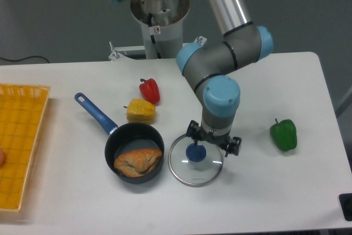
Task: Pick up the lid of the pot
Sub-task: 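Lower the open gripper over the glass lid's blue knob, then close the gripper on the blue knob of the glass lid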
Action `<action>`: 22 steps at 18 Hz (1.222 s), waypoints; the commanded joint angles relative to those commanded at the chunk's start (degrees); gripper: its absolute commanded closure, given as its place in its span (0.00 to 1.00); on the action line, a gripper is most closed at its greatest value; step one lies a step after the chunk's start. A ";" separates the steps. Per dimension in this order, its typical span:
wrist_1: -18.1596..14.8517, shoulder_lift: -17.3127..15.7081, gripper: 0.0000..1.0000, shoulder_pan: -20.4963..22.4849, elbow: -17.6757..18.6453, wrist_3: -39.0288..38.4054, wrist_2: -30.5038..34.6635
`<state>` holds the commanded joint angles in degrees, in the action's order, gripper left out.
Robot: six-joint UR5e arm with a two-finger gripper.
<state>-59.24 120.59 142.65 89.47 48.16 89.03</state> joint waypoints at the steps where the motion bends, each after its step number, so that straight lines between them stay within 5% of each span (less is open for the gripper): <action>1: 0.00 -0.09 0.00 0.00 0.09 -0.09 0.00; 22: 0.17 0.52 0.00 -2.02 0.88 -1.58 0.00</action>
<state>-59.06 121.11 140.62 90.35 46.58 89.03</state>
